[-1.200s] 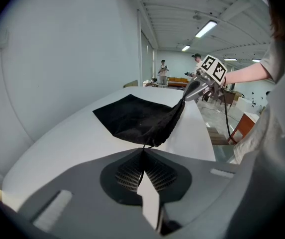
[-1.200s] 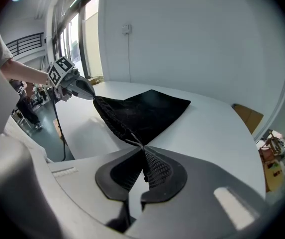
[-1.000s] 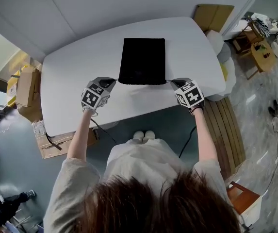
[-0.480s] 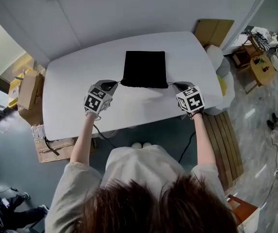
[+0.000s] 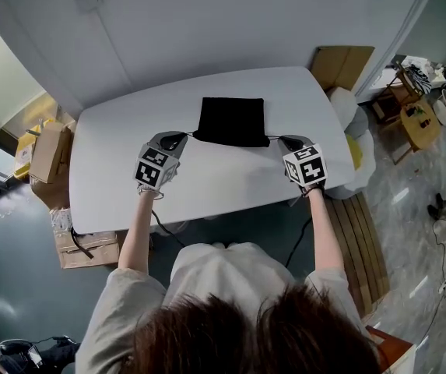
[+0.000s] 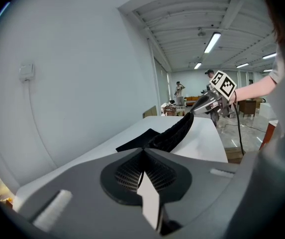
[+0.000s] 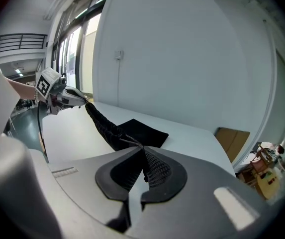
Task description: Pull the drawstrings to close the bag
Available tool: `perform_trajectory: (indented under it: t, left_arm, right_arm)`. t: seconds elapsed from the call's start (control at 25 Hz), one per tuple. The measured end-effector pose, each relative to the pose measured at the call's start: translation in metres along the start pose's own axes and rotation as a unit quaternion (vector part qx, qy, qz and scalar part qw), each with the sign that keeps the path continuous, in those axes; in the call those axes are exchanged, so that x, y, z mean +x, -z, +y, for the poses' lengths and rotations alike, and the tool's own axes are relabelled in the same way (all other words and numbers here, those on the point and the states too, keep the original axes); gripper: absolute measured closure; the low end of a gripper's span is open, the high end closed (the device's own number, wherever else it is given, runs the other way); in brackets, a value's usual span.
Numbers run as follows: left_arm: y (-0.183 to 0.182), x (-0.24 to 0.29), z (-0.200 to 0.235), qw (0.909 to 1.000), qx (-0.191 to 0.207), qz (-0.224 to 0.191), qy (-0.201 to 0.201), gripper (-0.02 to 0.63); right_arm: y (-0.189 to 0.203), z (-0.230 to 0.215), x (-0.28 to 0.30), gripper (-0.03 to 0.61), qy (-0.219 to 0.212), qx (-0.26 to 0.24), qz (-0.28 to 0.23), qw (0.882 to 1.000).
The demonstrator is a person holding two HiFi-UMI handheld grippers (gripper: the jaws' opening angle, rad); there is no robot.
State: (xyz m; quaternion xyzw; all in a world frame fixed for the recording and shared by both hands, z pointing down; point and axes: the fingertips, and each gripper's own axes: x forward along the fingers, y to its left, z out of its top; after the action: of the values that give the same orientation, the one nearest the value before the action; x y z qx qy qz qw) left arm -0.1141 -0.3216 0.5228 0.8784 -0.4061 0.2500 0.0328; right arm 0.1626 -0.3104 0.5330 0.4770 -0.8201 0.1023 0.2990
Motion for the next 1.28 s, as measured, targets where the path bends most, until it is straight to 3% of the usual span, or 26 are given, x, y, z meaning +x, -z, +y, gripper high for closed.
perform_trajectory:
  t: [0.6, 1.28]
  left_arm:
    - [-0.040, -0.016, 0.026, 0.9967, -0.014, -0.066, -0.046, 0.611]
    - [-0.100, -0.033, 0.043, 0.9890, 0.004, -0.130, -0.070, 0.612]
  right_arm:
    - [-0.060, -0.022, -0.013, 0.566, 0.035, 0.002, -0.077, 0.996]
    - [-0.116, -0.049, -0.035, 0.566, 0.057, 0.019, -0.156, 0.986]
